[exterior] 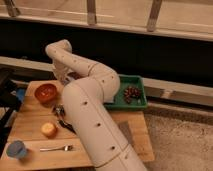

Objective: Wipe purple bowl with towel

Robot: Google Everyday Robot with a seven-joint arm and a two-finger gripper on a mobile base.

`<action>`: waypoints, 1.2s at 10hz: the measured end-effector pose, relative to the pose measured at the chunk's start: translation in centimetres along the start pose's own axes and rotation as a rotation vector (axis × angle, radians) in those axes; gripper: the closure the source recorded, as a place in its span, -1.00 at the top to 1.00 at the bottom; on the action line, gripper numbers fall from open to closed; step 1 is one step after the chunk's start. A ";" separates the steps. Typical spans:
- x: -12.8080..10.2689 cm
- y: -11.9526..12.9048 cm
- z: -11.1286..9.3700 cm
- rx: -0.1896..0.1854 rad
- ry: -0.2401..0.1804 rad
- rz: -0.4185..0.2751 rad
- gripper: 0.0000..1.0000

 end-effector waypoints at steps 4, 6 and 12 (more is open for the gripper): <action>1.1 -7.4 -2.5 0.026 -0.033 0.045 -1.00; 0.7 -8.5 -3.0 0.007 -0.049 0.024 -1.00; -0.6 -0.7 -1.9 -0.028 -0.042 -0.082 -1.00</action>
